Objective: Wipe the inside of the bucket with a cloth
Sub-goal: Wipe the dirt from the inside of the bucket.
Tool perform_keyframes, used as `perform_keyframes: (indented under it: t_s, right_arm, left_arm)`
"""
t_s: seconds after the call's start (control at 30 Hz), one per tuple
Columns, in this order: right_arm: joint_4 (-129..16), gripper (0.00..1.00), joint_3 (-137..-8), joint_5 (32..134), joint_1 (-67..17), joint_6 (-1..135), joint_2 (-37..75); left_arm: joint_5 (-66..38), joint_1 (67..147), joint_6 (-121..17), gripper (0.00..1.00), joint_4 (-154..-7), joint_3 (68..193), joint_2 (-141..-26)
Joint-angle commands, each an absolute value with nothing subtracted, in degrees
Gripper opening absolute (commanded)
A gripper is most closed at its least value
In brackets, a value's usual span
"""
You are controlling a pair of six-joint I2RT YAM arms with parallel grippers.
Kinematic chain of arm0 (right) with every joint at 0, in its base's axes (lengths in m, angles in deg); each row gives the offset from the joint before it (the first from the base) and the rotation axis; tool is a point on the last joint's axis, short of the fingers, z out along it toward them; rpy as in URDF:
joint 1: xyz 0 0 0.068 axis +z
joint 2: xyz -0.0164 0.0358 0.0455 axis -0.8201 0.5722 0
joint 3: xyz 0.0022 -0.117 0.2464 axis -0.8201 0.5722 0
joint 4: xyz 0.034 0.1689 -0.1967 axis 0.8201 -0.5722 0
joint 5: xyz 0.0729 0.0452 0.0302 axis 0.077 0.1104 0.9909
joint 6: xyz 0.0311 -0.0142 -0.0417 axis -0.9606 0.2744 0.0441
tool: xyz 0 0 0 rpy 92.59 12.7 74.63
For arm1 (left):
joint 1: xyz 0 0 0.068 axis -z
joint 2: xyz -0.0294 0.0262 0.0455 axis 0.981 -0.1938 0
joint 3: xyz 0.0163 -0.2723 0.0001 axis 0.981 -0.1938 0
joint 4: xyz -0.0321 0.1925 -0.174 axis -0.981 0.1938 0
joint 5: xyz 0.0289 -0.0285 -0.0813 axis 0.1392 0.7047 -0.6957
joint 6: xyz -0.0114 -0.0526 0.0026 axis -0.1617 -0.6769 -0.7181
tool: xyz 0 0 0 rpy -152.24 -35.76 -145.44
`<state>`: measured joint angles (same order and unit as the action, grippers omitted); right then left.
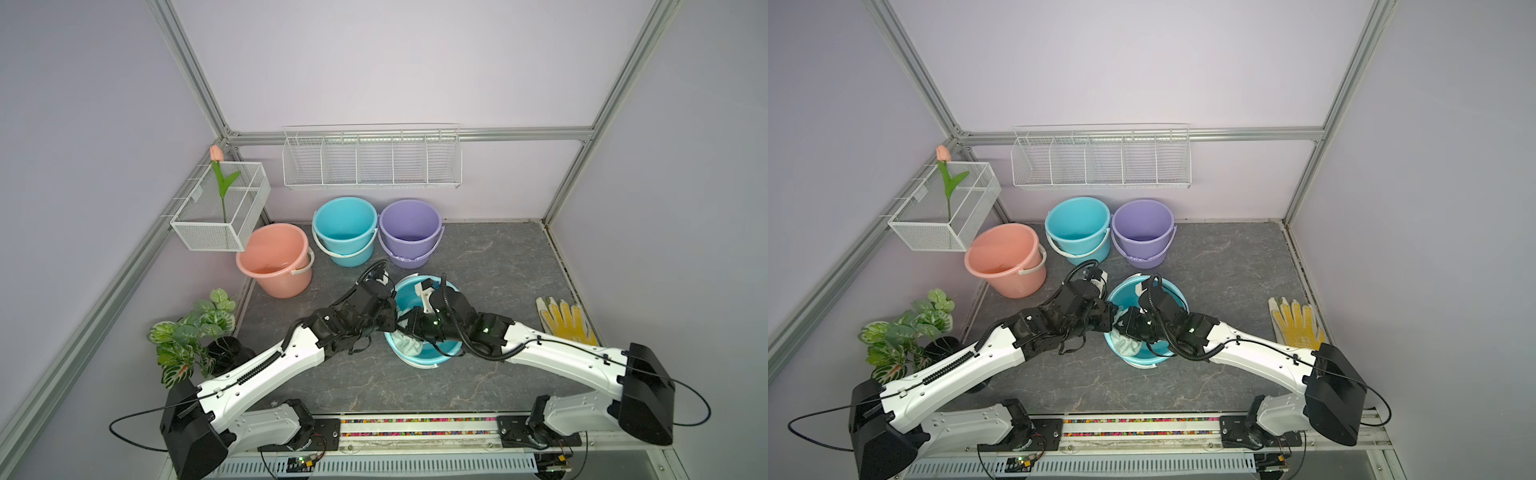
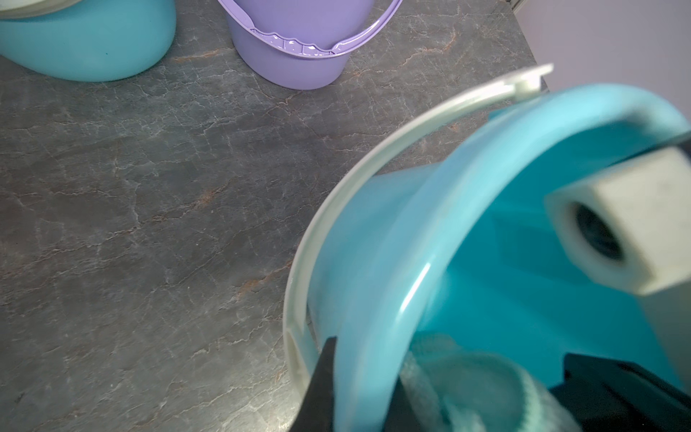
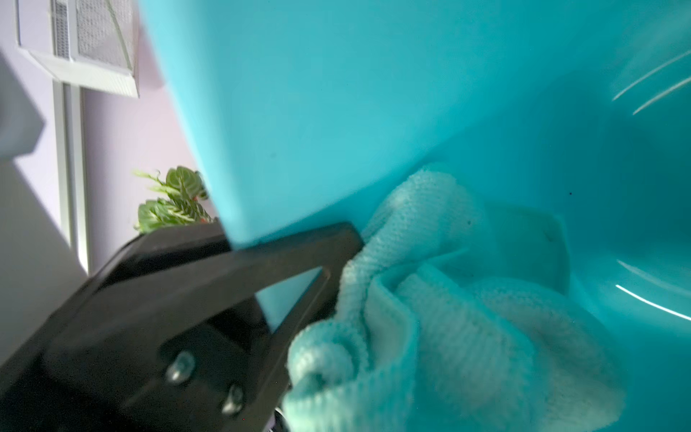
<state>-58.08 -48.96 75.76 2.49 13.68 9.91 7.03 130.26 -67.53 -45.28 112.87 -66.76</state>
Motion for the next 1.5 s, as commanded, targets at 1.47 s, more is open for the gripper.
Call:
perform_keyframes:
  t_s: [1.47]
  right_arm:
    - [-62.4, 0.12, -50.0, 58.2, 4.6, 48.9, 10.9]
  left_arm:
    - [5.8, 130.5, -69.7, 0.00, -47.9, 114.0, -63.8]
